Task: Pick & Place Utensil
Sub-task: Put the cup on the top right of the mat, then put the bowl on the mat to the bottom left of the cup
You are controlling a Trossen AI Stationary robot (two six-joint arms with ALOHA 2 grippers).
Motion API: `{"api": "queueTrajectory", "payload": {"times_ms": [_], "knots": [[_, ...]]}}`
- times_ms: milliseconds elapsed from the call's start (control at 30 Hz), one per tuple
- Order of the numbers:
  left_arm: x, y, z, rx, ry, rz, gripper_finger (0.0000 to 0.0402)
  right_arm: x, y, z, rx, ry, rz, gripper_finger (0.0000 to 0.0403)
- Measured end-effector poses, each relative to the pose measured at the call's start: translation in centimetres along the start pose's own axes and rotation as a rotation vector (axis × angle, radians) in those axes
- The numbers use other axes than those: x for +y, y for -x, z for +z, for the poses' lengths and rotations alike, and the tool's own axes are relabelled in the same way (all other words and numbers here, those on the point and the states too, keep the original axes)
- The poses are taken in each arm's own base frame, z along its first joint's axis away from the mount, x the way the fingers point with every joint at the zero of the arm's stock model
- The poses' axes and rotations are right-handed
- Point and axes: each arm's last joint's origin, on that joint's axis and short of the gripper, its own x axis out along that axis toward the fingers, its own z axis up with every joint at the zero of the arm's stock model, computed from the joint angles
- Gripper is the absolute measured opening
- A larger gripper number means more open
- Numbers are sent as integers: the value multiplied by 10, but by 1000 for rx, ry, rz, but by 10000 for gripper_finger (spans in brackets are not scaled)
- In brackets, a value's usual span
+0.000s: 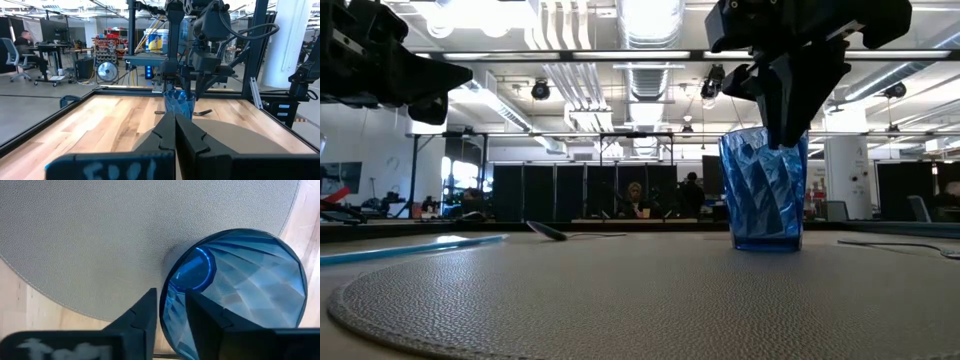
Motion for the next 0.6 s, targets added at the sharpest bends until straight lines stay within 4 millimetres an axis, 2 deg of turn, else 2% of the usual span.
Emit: {"api": "queueTrajectory", "payload": {"times_ms": [333,600], "knots": [[0,0,0,0,0,0,0,0,6,0,1,-3,-1,179],[0,0,0,0,0,0,0,-1,25,5,-5,-8,0,200]]}}
